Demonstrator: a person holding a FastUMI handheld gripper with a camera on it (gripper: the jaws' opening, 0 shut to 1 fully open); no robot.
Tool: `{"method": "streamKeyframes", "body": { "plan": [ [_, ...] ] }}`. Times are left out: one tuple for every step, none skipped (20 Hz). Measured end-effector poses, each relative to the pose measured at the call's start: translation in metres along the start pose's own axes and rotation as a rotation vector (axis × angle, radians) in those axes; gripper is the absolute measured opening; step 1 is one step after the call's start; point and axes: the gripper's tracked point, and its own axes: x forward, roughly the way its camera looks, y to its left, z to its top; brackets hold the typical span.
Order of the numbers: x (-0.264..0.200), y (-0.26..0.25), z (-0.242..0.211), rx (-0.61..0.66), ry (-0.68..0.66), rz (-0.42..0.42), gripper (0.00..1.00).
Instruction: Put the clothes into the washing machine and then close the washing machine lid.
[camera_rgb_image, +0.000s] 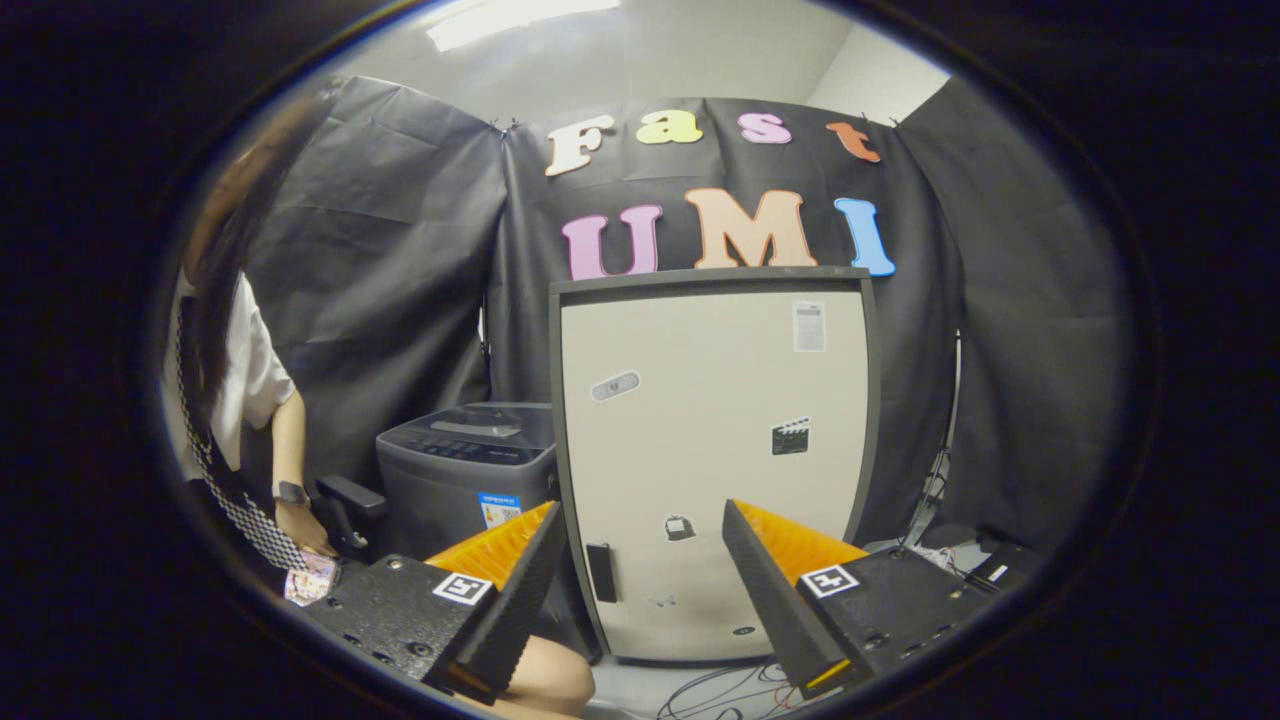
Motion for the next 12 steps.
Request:
{"method": "streamKeyframes", "body": {
  "plan": [
    [0.0005,-0.0001,-0.0007,-0.001,0.001,0.000,0.96],
    [0.0013,-0.0002,-0.0008,-0.002,0.001,0.000,0.96],
    [0.0005,-0.0002,-0.0004,-0.001,0.000,-0.001,0.96],
    [0.0005,-0.0007,-0.0002,0.000,0.000,-0.001,0.96],
    [0.0007,-0.0002,-0.0004,-0.001,0.001,-0.001,0.96],
    [0.0013,-0.0002,0.0002,-0.001,0.001,-0.002,0.96],
    [0.0012,-0.0008,0.0000,-0.001,-0.001,-0.003,0.96],
    [0.0014,-0.0015,0.0004,0.000,0.000,-0.007,0.96],
    [0.0007,-0.0013,-0.0002,0.000,0.000,-0.007,0.96],
    [0.0003,-0.0007,0.0001,0.000,0.000,-0.006,0.96],
    [0.0008,-0.0007,-0.0005,0.001,0.000,-0.006,0.96],
    [0.0006,-0.0005,0.0001,0.000,0.001,-0.006,0.96]
  ]
}}
